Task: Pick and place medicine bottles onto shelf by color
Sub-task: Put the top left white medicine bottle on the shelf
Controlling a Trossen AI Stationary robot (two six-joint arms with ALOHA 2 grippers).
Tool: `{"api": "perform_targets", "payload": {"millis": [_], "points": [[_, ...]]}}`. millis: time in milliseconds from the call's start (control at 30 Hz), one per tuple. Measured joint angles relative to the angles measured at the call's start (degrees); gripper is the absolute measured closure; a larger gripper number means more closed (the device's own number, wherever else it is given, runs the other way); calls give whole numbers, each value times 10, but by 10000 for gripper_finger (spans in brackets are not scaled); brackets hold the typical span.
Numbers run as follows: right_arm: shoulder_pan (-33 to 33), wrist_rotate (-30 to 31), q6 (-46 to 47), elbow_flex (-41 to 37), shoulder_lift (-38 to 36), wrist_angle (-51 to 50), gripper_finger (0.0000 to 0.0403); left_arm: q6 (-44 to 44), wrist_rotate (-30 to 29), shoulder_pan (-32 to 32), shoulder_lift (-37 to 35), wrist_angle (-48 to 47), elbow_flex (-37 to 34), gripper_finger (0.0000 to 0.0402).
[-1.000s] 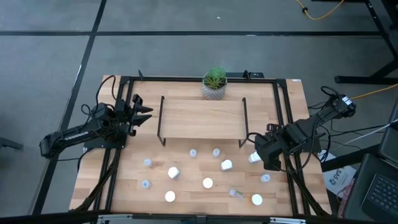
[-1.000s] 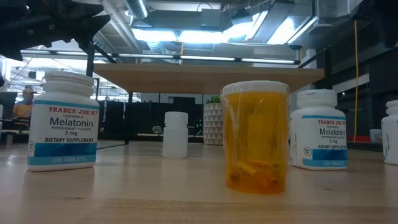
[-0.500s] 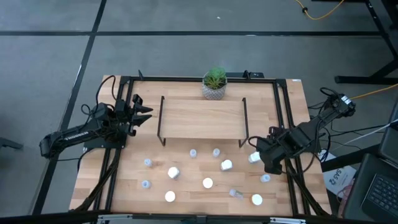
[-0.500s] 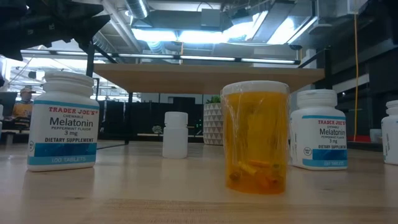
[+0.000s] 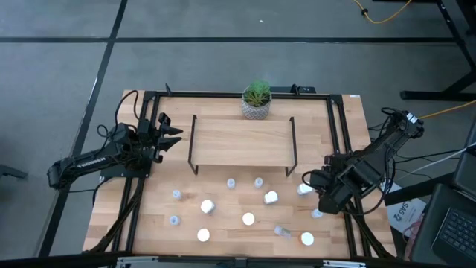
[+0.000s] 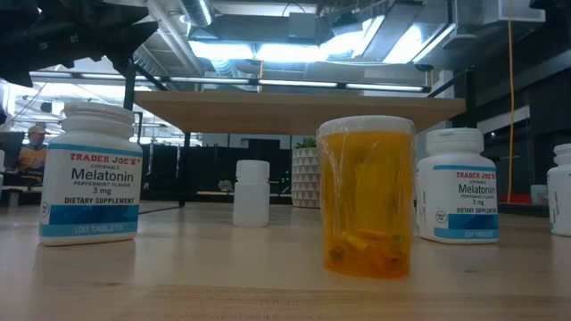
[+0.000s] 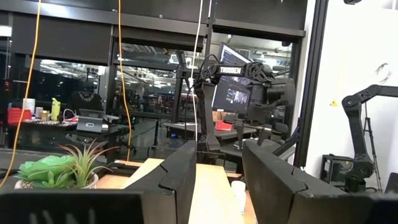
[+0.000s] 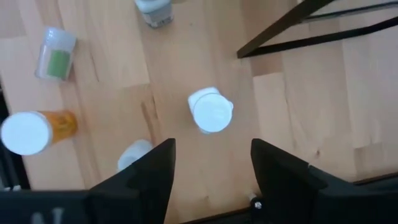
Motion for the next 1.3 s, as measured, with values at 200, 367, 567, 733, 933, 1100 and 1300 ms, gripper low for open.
{"api": "perform_targets", "payload": {"millis": [200,367,567,733,933,1100,1300], "points": [[0,0,-1,0,0,32,191,0,0,0,0,0,0,278],[0,16,0,0,0,33,191,0,0,0,0,0,0,278],[0,64,-4,0,0,30,191,0,0,0,0,0,0,278],[0,76,-34,0,0,28,191,0,0,0,0,0,0,278],[-1,81,-22,0,0,21,191,0,0,0,0,0,0,278],[-11,65,42,0,0,-66,191,0,0,0,0,0,0,278],[-27,47,45,-1,-13,-111,191,0,0,0,0,0,0,278]]}}
